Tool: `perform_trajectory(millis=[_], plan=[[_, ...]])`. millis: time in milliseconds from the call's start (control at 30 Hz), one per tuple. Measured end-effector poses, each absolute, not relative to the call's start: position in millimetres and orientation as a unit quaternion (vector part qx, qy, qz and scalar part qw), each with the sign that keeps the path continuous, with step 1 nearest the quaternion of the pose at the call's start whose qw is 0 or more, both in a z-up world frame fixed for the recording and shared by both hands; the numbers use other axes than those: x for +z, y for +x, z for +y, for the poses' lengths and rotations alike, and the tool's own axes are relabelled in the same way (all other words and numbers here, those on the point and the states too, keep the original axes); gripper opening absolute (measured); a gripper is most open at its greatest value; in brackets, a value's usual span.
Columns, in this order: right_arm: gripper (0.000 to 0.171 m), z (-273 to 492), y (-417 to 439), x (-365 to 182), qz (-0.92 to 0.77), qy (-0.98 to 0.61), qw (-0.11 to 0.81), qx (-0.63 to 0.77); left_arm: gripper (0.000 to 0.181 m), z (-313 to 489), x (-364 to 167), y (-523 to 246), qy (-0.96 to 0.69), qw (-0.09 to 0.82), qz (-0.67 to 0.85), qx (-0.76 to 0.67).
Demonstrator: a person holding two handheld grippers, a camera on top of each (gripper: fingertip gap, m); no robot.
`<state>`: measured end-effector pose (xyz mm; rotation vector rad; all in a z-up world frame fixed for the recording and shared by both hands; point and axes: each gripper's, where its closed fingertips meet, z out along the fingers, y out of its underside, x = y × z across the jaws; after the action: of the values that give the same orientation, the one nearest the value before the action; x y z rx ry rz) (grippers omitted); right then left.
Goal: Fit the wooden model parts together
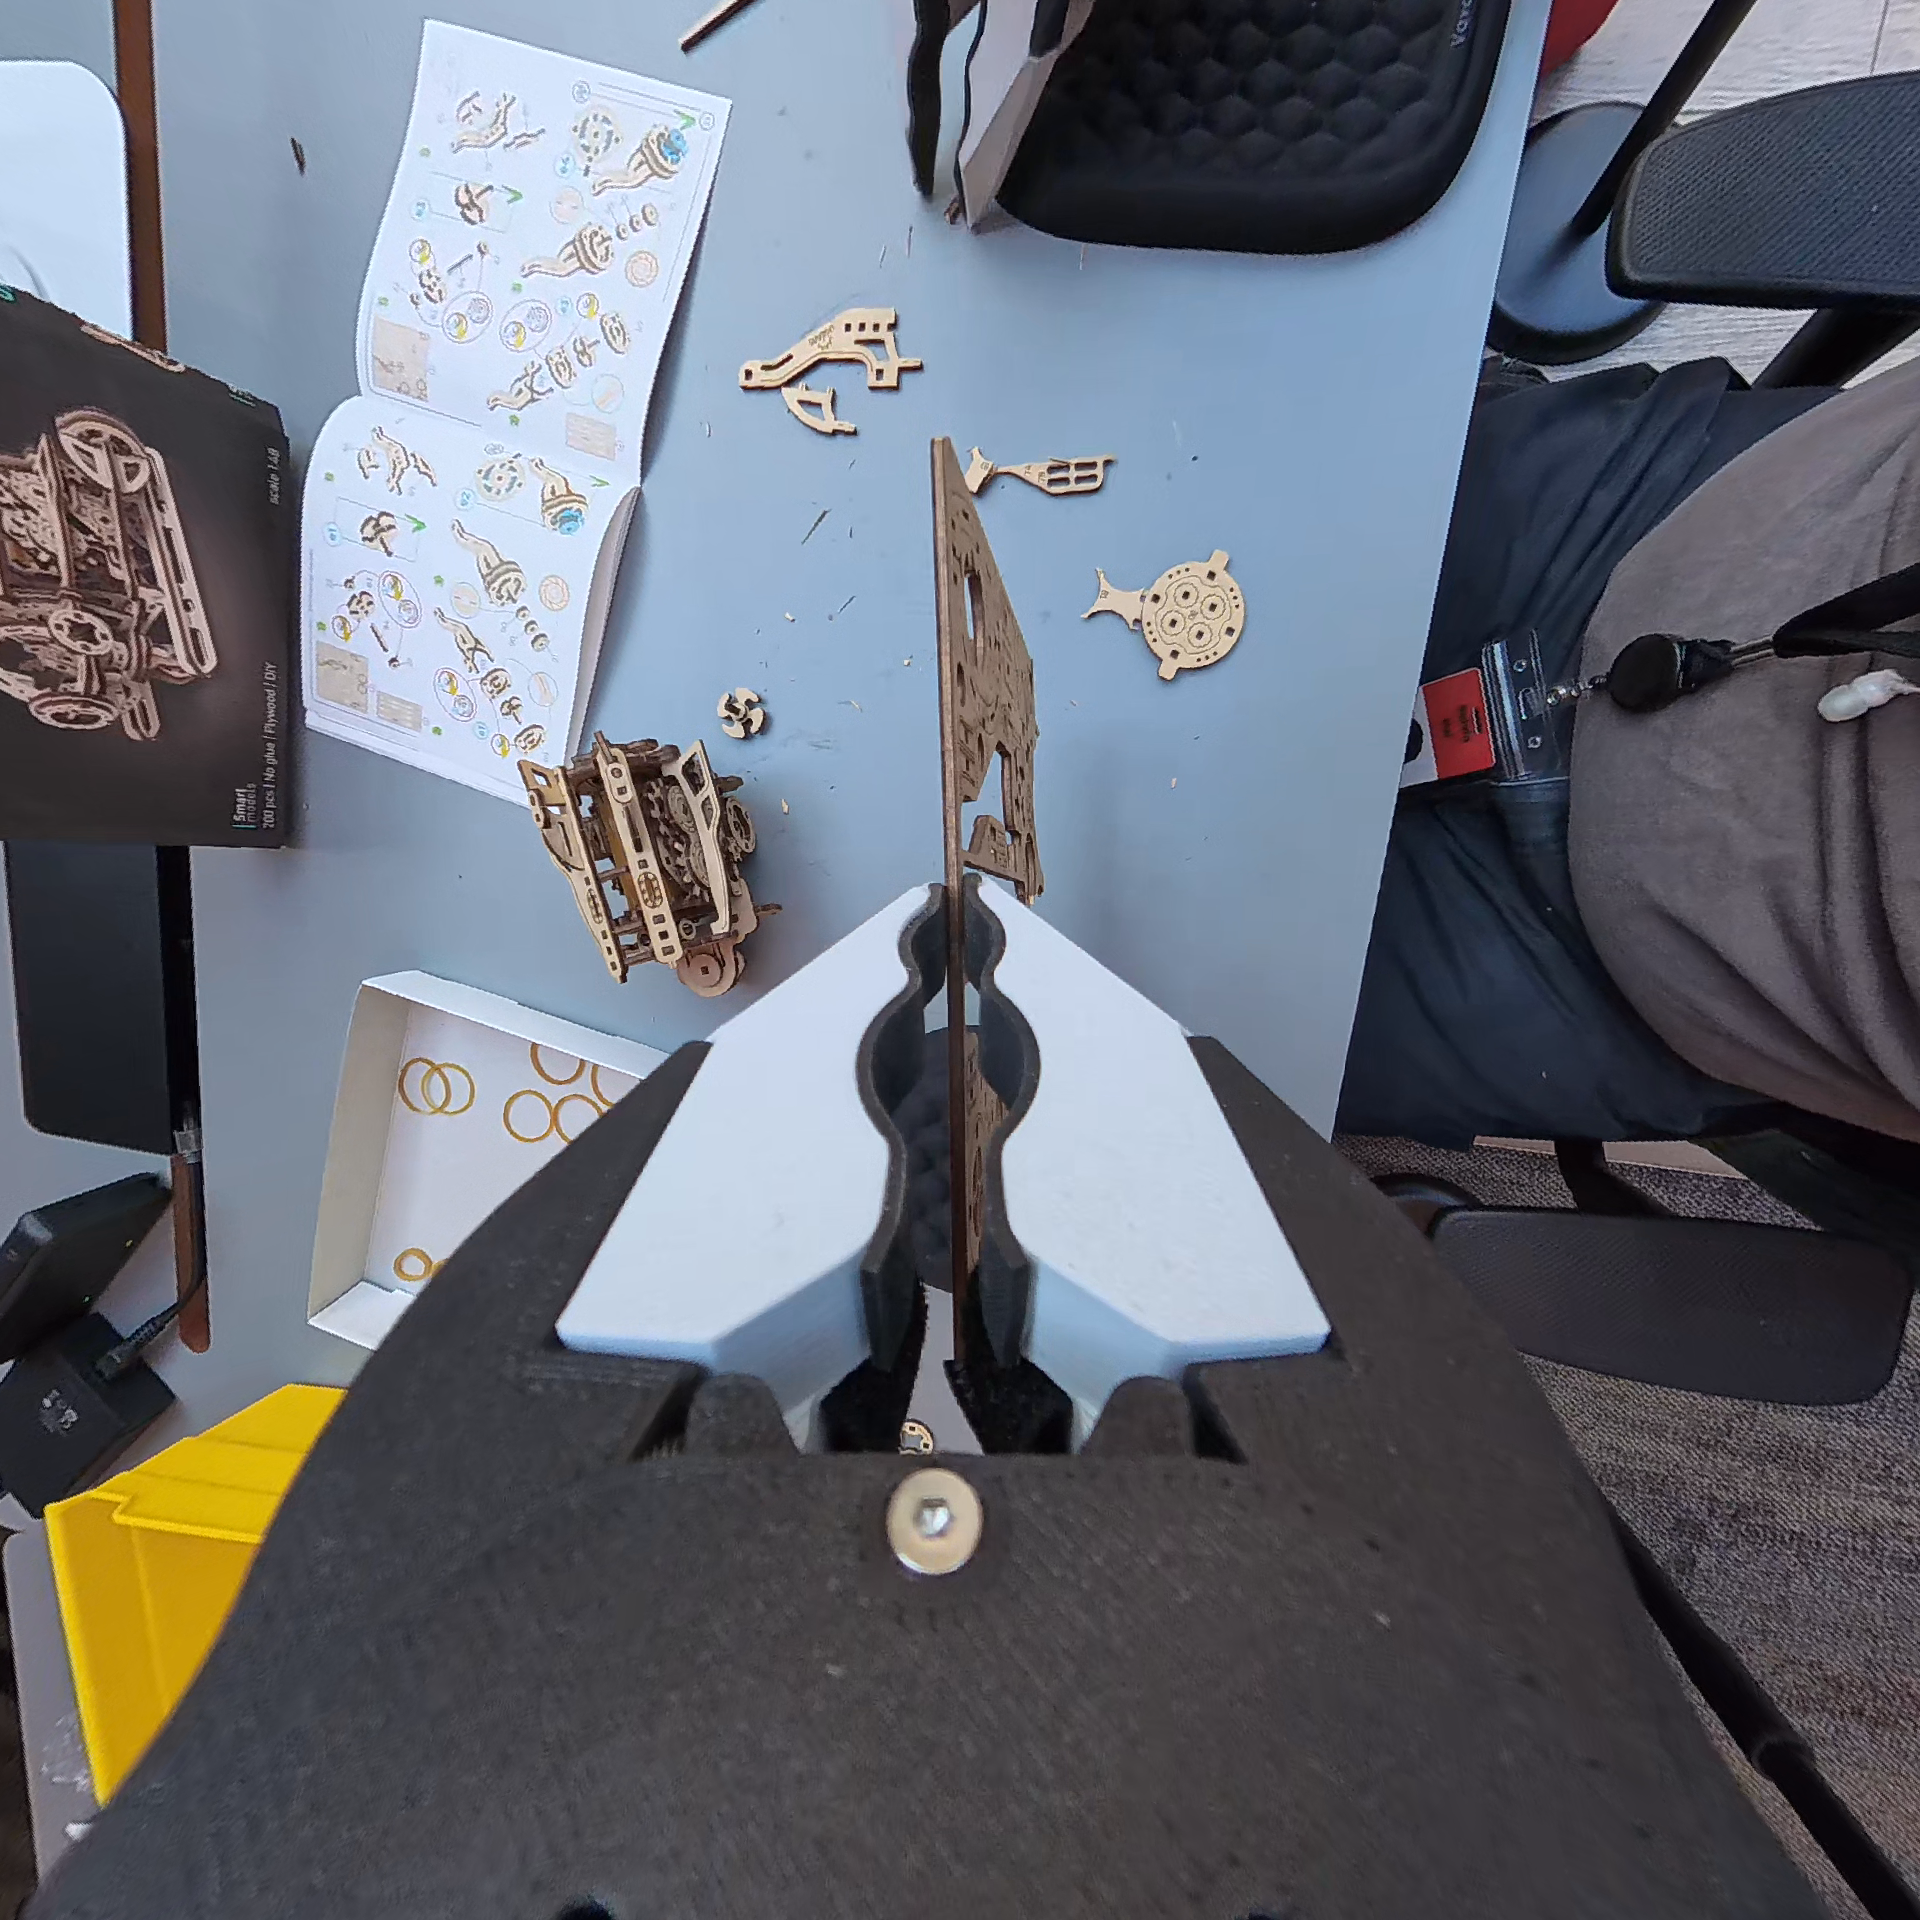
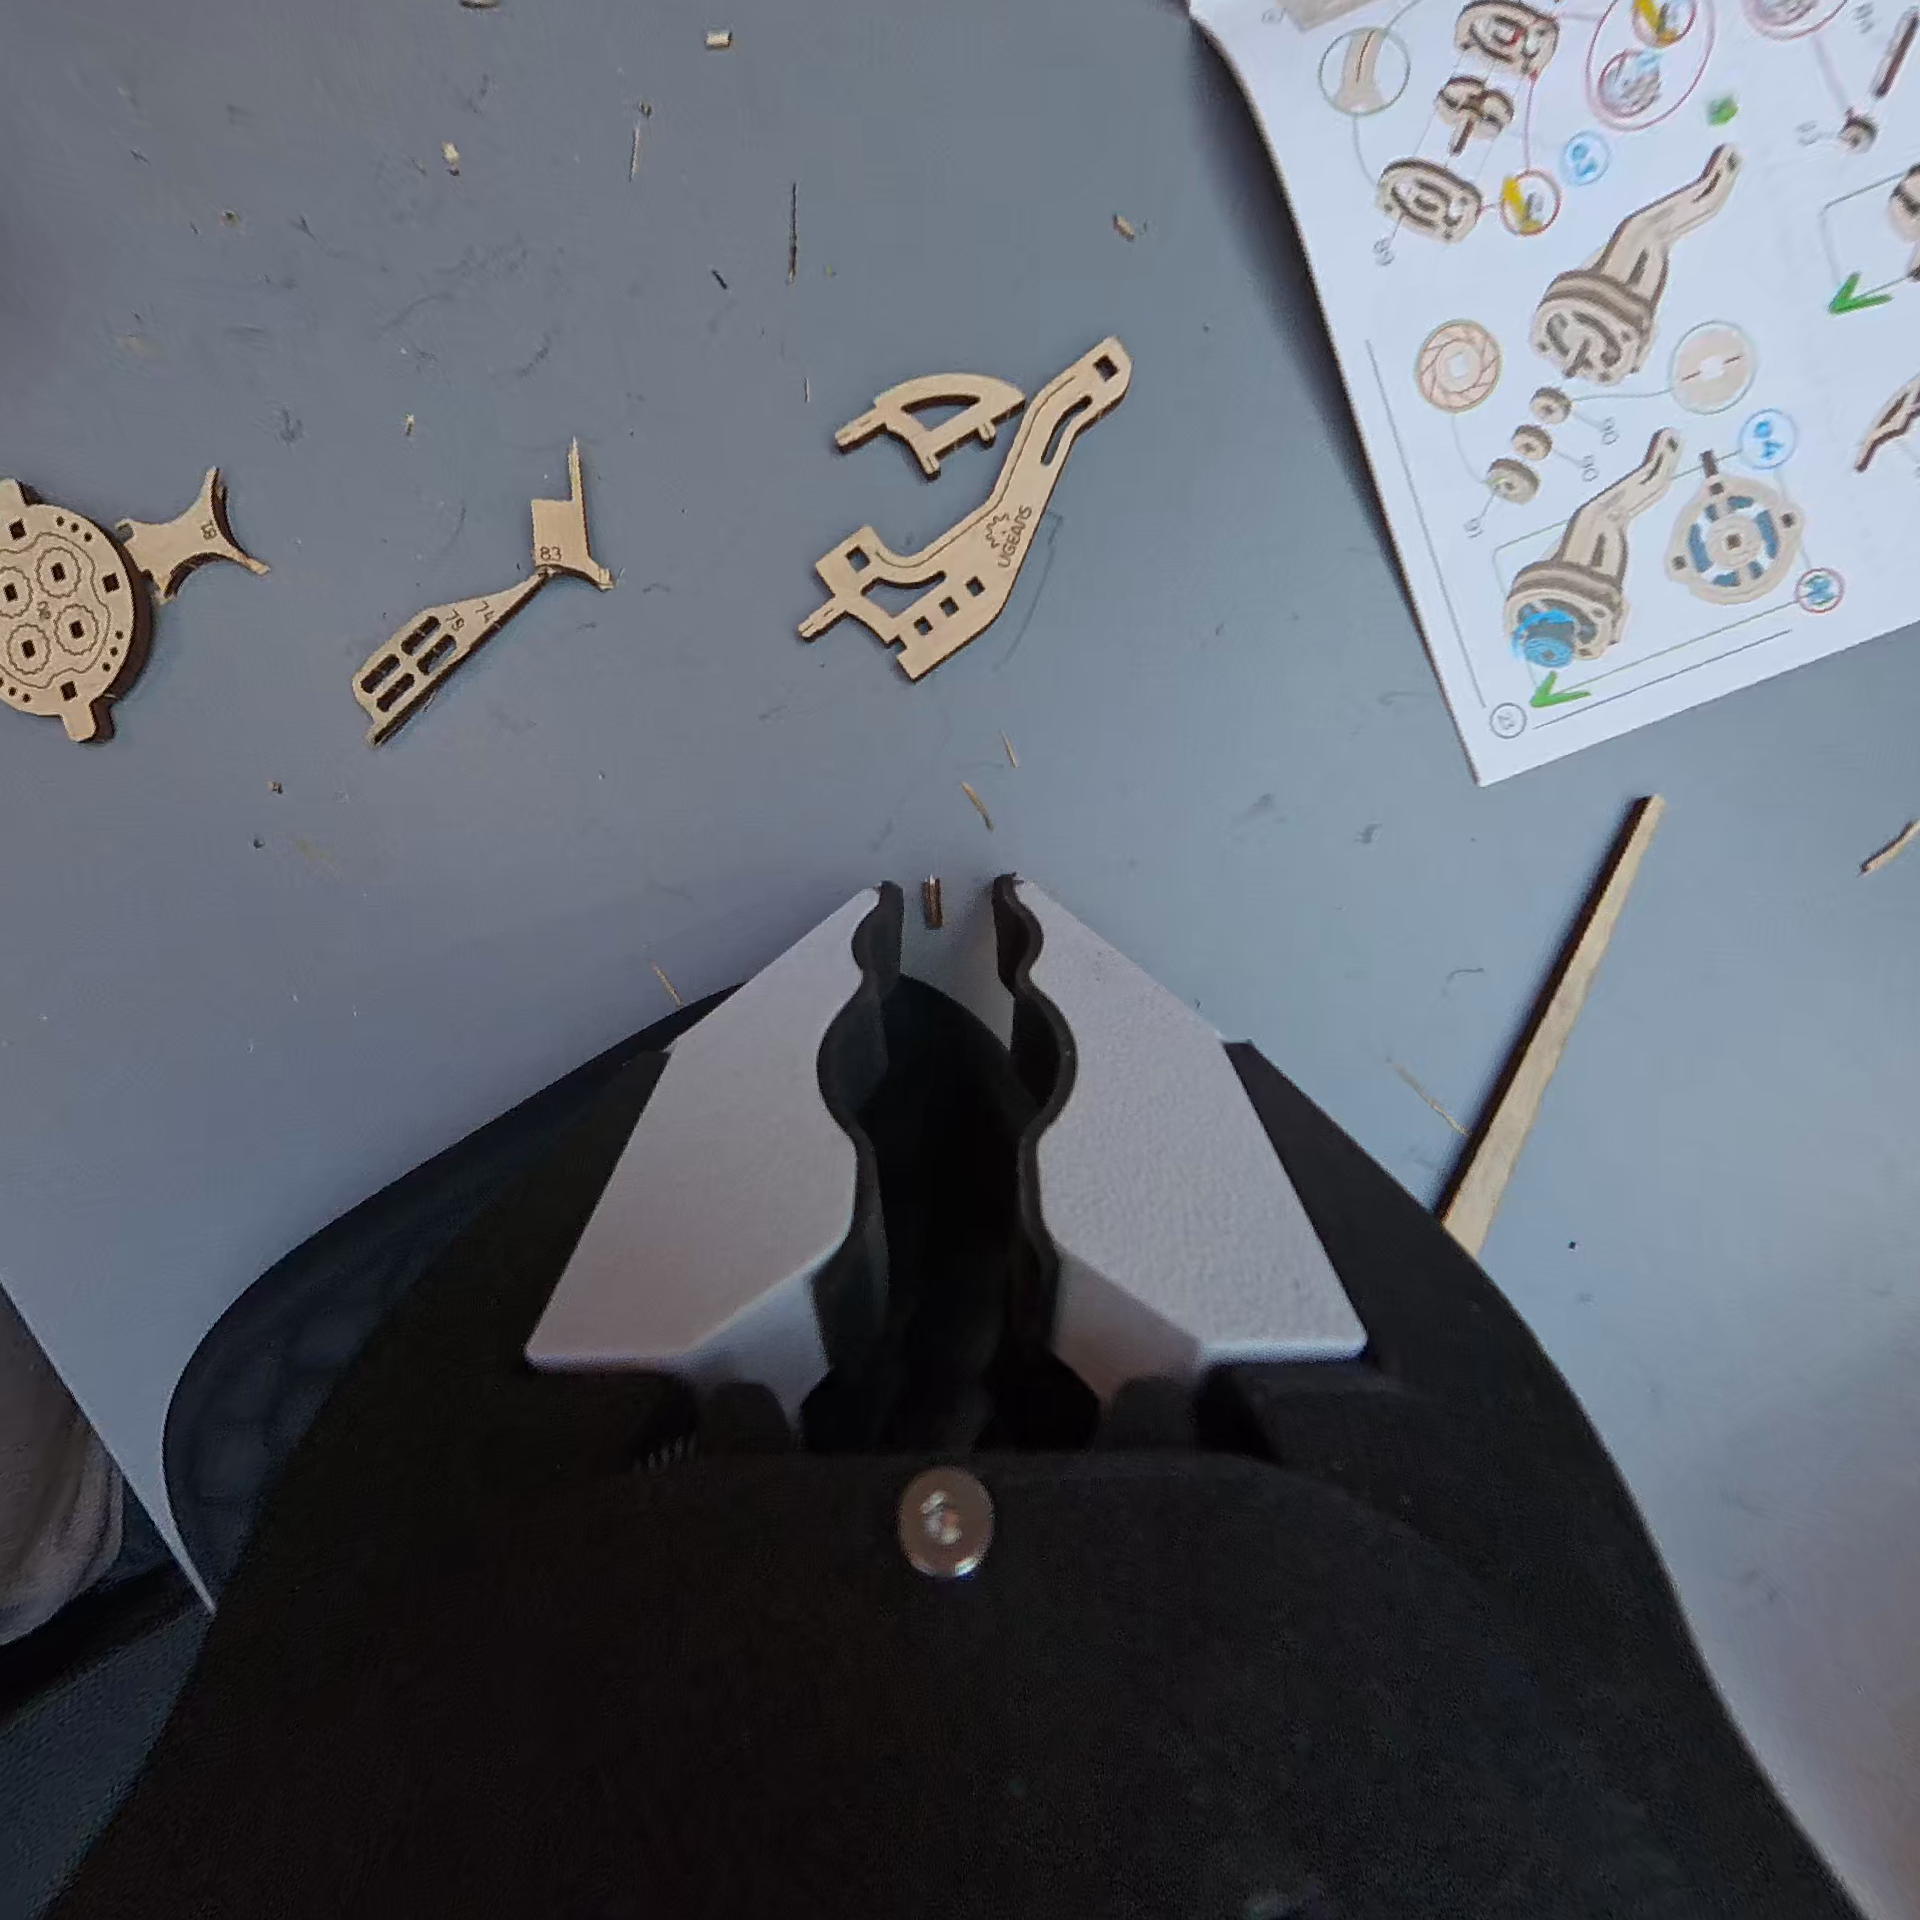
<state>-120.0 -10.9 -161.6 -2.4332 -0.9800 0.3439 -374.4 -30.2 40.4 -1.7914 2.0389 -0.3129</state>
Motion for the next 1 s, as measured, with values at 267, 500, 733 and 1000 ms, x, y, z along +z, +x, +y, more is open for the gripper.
perform_trajectory(millis=[267,500,733,1000], plan=[[0.002,-13.7,-136.7,-154.3,-0.401,-0.867,0.253,0.155,0.000,-34.1,39.2,-374.4,-0.642,0.198,0.733,-0.109],[0.020,7.9,-130.9,-103.5,-0.368,-0.837,0.358,0.191,0.000,-30.4,32.8,-373.6,-0.648,0.197,0.727,-0.112],[0.033,5.5,-167.6,-40.1,-0.348,-0.742,0.479,0.315,0.000,-32.7,17.7,-367.9,-0.649,0.188,0.727,-0.126],[0.070,-28.3,-248.6,-17.1,-0.435,-0.594,0.477,0.481,0.000,-29.0,5.7,-358.2,-0.651,0.184,0.725,-0.133]])
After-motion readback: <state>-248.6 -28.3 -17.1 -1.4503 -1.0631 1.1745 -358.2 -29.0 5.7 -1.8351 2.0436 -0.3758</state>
